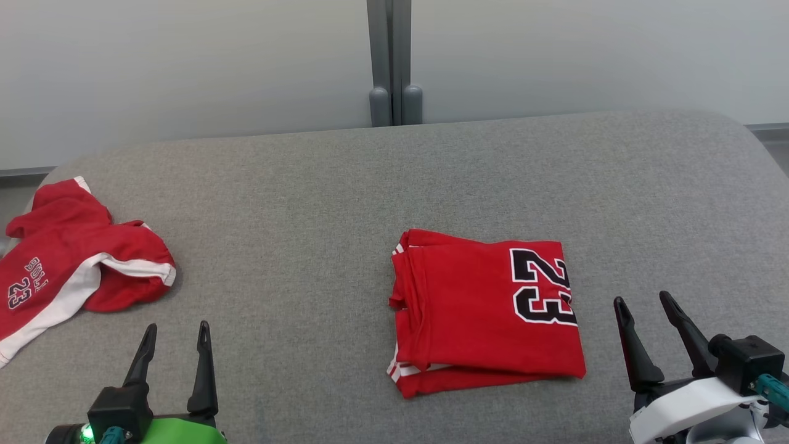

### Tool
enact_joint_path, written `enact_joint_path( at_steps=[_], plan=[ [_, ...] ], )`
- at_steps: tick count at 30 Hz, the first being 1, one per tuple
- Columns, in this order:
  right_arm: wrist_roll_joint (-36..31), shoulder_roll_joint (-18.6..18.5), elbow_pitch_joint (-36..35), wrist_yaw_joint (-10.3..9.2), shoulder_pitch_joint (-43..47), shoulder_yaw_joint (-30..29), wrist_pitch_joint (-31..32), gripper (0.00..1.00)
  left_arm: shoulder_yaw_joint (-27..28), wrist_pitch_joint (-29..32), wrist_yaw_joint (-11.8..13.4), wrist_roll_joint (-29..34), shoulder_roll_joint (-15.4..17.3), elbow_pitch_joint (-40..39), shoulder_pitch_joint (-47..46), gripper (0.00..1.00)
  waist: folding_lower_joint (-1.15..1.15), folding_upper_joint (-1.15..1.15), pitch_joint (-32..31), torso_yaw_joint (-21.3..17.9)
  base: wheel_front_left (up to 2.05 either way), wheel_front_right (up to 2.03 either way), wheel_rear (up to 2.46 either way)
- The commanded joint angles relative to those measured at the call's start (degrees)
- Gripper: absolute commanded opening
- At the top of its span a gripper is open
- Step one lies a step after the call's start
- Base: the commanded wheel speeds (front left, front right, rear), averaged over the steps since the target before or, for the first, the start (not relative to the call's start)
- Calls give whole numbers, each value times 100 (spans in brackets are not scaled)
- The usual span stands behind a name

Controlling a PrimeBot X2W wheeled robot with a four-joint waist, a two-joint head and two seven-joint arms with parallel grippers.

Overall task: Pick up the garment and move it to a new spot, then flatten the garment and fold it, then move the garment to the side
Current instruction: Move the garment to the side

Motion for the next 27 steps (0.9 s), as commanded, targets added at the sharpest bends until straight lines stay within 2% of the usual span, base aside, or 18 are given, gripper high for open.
enact_joint_path(
  at_steps=[1,15,27],
  plan=[
    [-27,-22,17,-8,-35,-8,0,100,-15,19,32,-25,42,-20,-90,100,0,0,3,0,0,0,0],
    [41,-102,367,-8,-246,88,14,100,-67,22,115,-62,71,-86,-69,100,0,0,32,9,0,0,0],
    [-68,-431,1197,-9,-1626,574,213,100,-196,-29,221,36,2,-87,-331,100,0,0,430,178,0,0,0]
  ],
)
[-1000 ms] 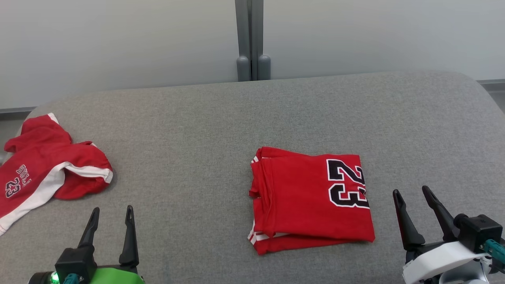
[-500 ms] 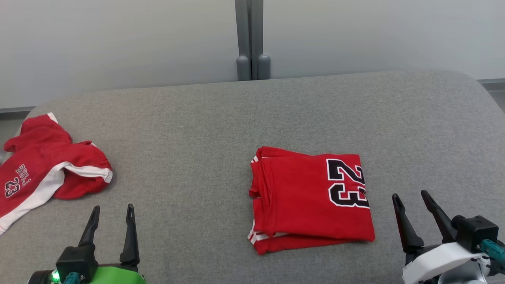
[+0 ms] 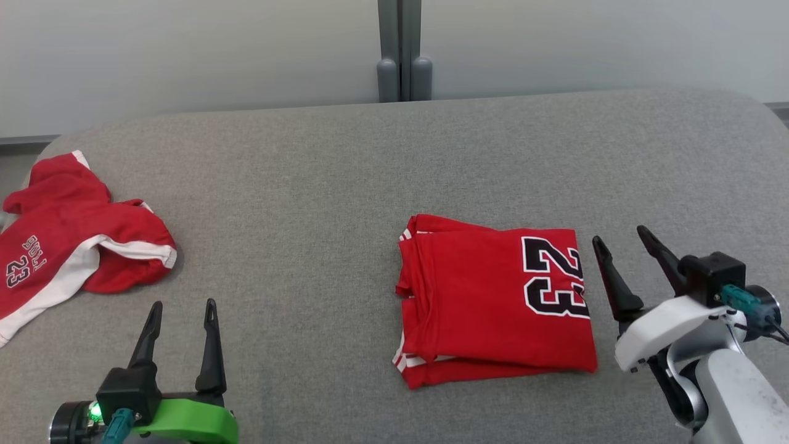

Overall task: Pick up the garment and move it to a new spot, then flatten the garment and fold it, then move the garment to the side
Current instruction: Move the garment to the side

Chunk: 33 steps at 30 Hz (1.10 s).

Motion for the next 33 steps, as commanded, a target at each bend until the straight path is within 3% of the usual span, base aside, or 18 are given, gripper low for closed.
enact_joint_path(
  at_steps=[1,14,22,23,24,25,33],
  plan=[
    [2,-10,123,-8,-148,31,27,100,-23,-31,33,43,-15,-2,-122,100,0,0,141,90,0,0,0],
    [258,75,1835,-8,-770,302,-64,100,-202,-108,116,130,-168,101,-574,100,0,0,725,262,0,0,0],
    [570,325,2674,-8,-850,562,-183,100,-255,-122,148,164,-240,162,-757,100,0,0,939,253,0,0,0],
    [675,369,2743,-6,-871,641,-164,46,-259,-123,151,161,-247,168,-774,100,0,0,961,250,0,0,0],
    [758,392,2769,-2,-906,704,-176,27,-261,-125,152,161,-252,166,-787,100,0,0,987,247,0,0,0],
    [825,384,2801,-3,-962,767,-186,0,-263,-126,152,166,-260,157,-809,100,0,0,1013,244,0,0,0],
    [1035,-141,2902,-13,-1794,1076,-332,0,-327,-122,184,233,-335,37,-1005,100,0,0,1317,234,0,0,0]
  ],
)
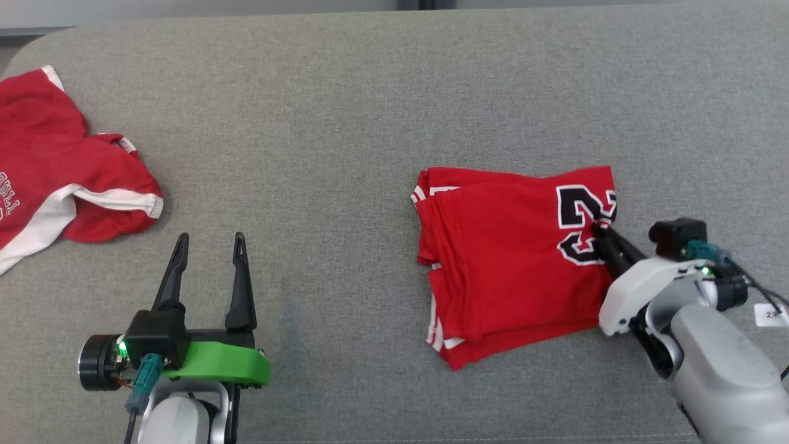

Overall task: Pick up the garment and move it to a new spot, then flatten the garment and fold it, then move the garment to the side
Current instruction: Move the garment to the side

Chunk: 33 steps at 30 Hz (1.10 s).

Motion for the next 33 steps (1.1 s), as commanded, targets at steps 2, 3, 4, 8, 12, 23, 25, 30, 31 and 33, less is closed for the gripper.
enact_joint_path(
  at_steps=[2,3,4,8,12,23,25,30,31,33],
  plan=[
    [59,-289,28,-17,-376,82,6,0,-31,-15,42,100,-28,-92,-171,100,0,0,239,-27,0,0,0],
    [46,-429,14,-17,-552,143,34,0,-59,-15,57,124,-45,-134,-217,100,0,0,342,-40,0,0,0],
    [46,-551,-9,-17,-704,196,45,0,-73,-14,70,136,-59,-186,-267,100,0,0,446,-57,0,0,0],
    [168,-1138,-127,-17,-1380,325,90,0,-154,-9,141,244,-108,-437,-491,100,0,0,1004,-192,0,0,0],
    [340,-1773,-175,-17,-1974,451,90,0,-273,-8,204,437,-122,-638,-770,100,0,0,1565,-388,0,0,0],
    [1001,-3138,176,-17,-2816,575,-174,0,-392,-8,337,891,79,-1028,-1303,100,0,0,2381,-1093,0,0,0],
    [1124,-3258,239,-17,-2896,609,-234,0,-378,22,368,947,138,-1106,-1319,100,0,0,2428,-1221,0,0,0],
    [1307,-3488,373,-17,-3107,704,-347,0,-370,180,409,1063,275,-1389,-1299,100,0,0,2500,-1439,0,0,0],
    [1336,-3510,393,-17,-3165,739,-358,0,-371,218,414,1084,296,-1447,-1290,100,0,0,2501,-1463,0,0,0],
    [1395,-3538,436,-17,-3273,811,-380,0,-388,280,425,1119,317,-1564,-1265,100,0,0,2505,-1494,0,0,0]
  ],
)
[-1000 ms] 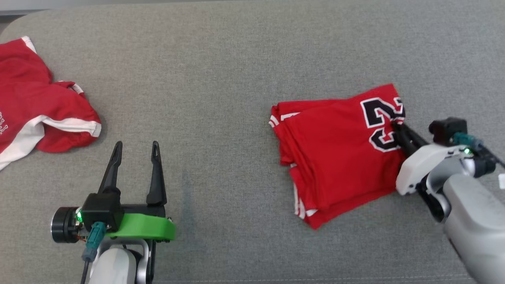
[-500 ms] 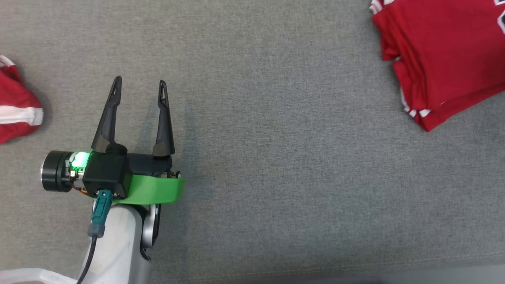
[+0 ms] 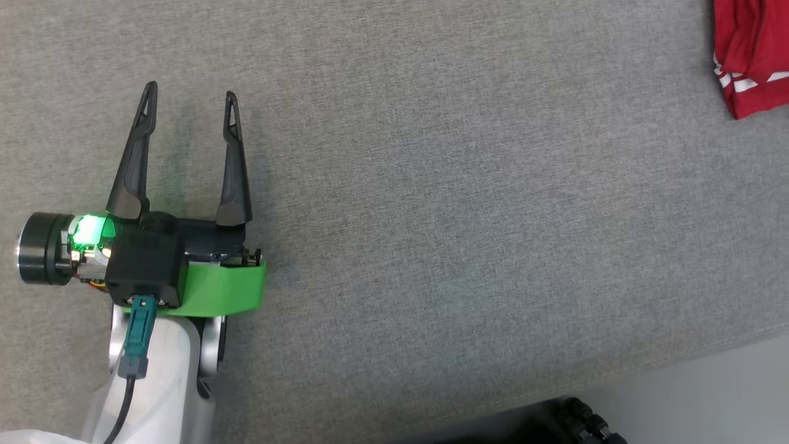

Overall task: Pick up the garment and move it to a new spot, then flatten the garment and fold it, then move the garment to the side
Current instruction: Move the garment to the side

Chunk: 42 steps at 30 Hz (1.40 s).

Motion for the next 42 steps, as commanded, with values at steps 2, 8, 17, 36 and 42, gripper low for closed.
enact_joint_path(
  at_steps=[2,8,17,36,42],
  plan=[
    [59,-49,73,-13,-208,110,-46,0,-17,71,43,91,57,-143,-8,100,-1,0,162,-188,0,0,0],
    [-30,-94,310,-13,-687,502,-71,24,-45,157,94,134,114,-407,67,100,-1,0,198,-171,0,0,0],
    [-245,-54,473,-13,-967,786,-200,100,-58,5,159,-10,53,-267,226,100,-1,0,-171,-45,0,0,0],
    [-1387,1417,-1910,-13,1123,-269,-209,100,386,-278,174,-810,86,321,1514,100,-1,0,-2239,359,0,0,0],
    [-1621,1958,-2461,-12,2243,-775,-208,100,395,-277,121,-947,48,457,1711,100,-1,0,-2629,484,0,0,0]
  ],
)
